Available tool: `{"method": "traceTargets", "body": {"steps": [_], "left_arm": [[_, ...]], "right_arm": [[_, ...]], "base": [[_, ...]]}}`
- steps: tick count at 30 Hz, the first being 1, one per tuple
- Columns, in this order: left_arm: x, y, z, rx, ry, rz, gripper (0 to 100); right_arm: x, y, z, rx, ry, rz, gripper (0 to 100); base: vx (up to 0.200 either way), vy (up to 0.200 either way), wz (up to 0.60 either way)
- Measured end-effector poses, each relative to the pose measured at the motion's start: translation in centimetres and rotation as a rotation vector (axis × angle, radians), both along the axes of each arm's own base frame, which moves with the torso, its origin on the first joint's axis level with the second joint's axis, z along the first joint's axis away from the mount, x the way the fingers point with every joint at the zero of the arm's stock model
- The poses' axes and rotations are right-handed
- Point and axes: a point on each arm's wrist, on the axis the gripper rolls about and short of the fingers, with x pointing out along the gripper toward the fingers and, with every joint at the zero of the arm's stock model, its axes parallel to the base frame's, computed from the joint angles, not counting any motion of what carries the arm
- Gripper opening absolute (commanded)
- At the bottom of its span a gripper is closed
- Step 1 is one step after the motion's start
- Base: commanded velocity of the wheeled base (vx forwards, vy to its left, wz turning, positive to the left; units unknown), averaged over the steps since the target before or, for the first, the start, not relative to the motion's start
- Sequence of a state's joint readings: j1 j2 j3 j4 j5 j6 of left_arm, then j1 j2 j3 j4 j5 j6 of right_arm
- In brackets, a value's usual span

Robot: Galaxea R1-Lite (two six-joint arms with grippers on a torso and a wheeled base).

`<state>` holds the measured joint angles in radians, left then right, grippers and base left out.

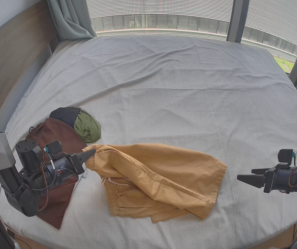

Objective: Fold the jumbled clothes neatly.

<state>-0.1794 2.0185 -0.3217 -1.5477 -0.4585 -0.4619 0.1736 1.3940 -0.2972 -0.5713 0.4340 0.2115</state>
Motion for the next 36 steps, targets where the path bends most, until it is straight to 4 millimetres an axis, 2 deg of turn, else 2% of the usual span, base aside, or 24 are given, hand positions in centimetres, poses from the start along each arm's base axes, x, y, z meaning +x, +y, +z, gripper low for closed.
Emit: {"method": "traceTargets", "body": {"steps": [15, 28, 36], "left_arm": [[0.2, 0.0, -0.1, -0.001, 0.0, 0.003, 0], [0.2, 0.1, -0.1, -0.001, 0.001, 0.004, 0], [0.2, 0.1, -0.1, -0.001, 0.001, 0.004, 0]], "right_arm": [[2.0, 0.3, -3.9, 0.002, 0.105, -0.012, 100], [2.8, 0.7, -5.9, 0.017, 0.218, -0.026, 100], [3.8, 1.4, -6.8, 0.053, 0.206, -0.025, 100]], "base": [[0.0, 0.0, 0.0], [0.0, 0.0, 0.0], [0.0, 0.0, 0.0]]}}
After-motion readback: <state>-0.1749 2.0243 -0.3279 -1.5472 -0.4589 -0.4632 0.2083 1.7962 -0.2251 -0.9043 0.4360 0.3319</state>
